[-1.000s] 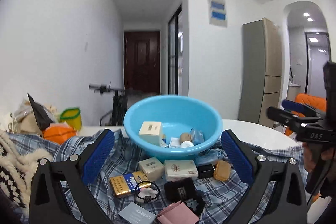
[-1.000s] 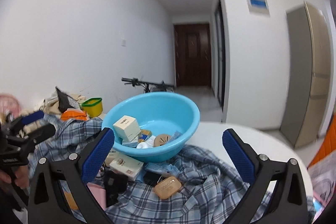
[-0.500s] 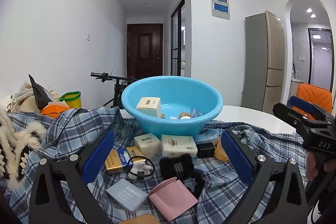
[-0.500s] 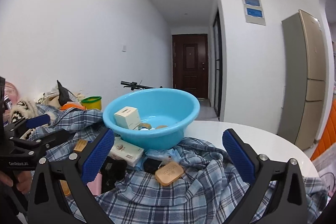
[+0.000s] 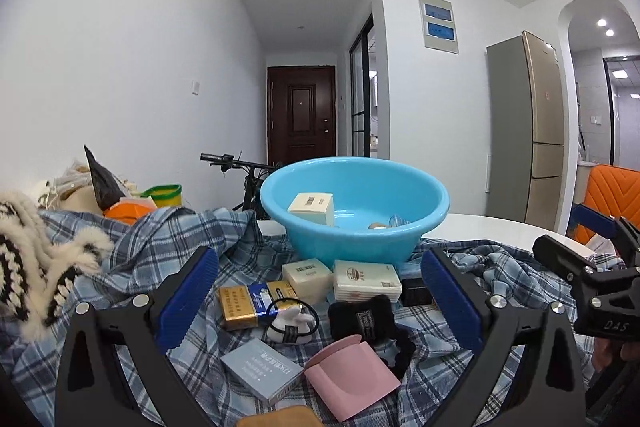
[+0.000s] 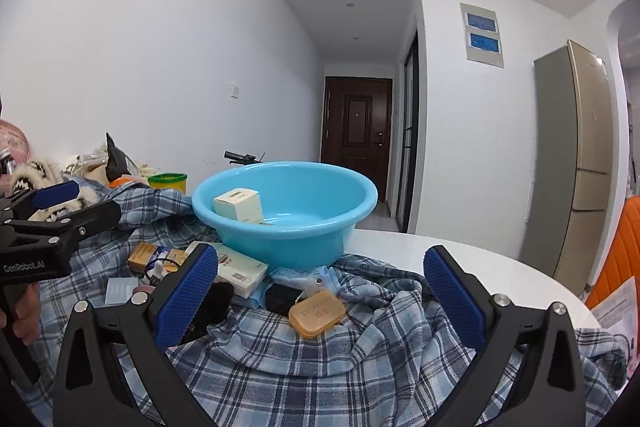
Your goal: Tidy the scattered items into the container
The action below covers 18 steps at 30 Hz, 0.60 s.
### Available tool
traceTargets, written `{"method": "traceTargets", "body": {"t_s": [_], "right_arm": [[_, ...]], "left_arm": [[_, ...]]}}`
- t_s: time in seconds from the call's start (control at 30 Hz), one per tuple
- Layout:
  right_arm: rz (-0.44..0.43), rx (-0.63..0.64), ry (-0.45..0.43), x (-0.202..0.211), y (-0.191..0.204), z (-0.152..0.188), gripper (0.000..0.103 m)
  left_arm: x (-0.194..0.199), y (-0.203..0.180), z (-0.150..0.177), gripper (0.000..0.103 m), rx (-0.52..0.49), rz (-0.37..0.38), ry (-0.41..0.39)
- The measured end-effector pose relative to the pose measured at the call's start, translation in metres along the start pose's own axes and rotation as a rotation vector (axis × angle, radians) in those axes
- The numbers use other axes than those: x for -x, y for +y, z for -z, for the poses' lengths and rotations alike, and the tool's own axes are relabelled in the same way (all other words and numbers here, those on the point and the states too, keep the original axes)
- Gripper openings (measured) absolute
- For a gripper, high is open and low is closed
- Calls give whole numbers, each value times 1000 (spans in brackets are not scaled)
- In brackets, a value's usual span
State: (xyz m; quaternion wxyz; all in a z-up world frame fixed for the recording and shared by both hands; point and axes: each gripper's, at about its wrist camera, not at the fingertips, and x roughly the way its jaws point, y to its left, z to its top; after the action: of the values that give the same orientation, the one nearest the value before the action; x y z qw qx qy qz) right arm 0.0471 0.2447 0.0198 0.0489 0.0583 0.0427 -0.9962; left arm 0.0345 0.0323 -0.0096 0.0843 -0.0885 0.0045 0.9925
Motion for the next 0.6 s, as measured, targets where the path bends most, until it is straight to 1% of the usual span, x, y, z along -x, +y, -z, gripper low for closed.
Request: {"method": "traceTargets", "body": {"t_s": [0.07,0.13,0.23,0.3,0.33,0.4,0.5,0.6], "right_arm": [[5,-2,5,-1,-1,0,103],[19,-7,26,-5,-3,1,103],[43,-20,106,-19,-6,4,103],[46,-45,163,-30,-10,8,103],[48,-67,185,-34,-15,10,103],[87,-95,186,-33,-21,10,103],[106,-87,183,-31,-19,11,103],[114,-80,186,-32,-19,10,103]], "left_arm": [[-2,0,5,103,2,-5,4],[-5,-1,9,103,-4,-12,27],[-9,2,10,103,12,-13,47],[-14,4,11,103,18,-38,70],[-18,4,12,103,18,-54,95],[-26,5,13,103,25,-73,137],[-22,5,14,103,20,-76,113],[-24,4,14,103,17,-69,120]]}}
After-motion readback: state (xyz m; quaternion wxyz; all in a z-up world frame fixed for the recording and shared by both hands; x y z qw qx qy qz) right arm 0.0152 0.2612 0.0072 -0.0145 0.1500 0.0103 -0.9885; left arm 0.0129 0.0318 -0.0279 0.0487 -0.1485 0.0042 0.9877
